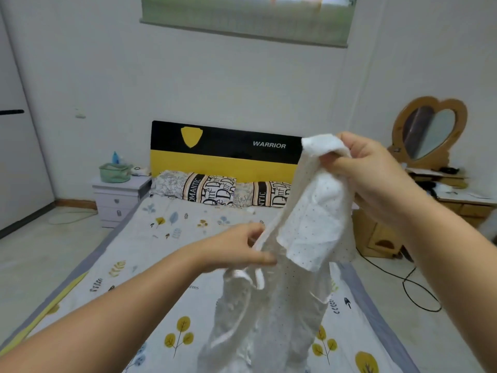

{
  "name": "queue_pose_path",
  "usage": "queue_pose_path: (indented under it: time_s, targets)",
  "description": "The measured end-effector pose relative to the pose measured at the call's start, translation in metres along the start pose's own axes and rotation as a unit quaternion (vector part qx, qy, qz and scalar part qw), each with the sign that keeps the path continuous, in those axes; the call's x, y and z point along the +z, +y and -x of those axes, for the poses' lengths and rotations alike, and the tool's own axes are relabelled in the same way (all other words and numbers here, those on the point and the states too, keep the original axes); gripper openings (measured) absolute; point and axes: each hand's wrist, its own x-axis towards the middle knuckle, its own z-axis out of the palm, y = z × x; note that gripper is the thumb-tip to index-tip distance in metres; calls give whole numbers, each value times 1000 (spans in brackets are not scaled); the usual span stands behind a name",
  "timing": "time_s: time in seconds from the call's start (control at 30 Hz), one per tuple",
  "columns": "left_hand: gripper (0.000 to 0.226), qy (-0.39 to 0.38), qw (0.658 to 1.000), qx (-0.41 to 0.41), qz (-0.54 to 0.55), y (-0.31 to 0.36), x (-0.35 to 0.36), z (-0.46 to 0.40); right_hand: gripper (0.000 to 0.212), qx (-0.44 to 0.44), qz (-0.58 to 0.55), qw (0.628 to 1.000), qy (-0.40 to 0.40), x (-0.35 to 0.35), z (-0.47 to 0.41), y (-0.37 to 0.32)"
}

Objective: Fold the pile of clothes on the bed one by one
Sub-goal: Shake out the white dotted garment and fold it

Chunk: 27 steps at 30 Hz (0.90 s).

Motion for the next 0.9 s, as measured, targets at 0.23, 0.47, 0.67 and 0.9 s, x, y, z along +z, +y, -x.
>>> queue_pose_path:
  time_s: [0.23, 0.47, 0.67, 0.9]
  targets:
    - [18, 20, 999, -5, -32, -26, 13, 2, 18, 4, -1, 1000, 24, -13, 1, -7]
    - [5, 148, 972, -50, -176, -25, -4, -5, 12, 71, -19, 996, 51, -41, 5, 16]
    - [31, 314, 946, -62, -56, -18, -27, -15, 6, 102, 113, 984, 96, -51, 7, 53]
    - [14, 270, 951, -46, 145, -2, -67, -11, 10, 125, 196, 968, 95, -45, 17, 98]
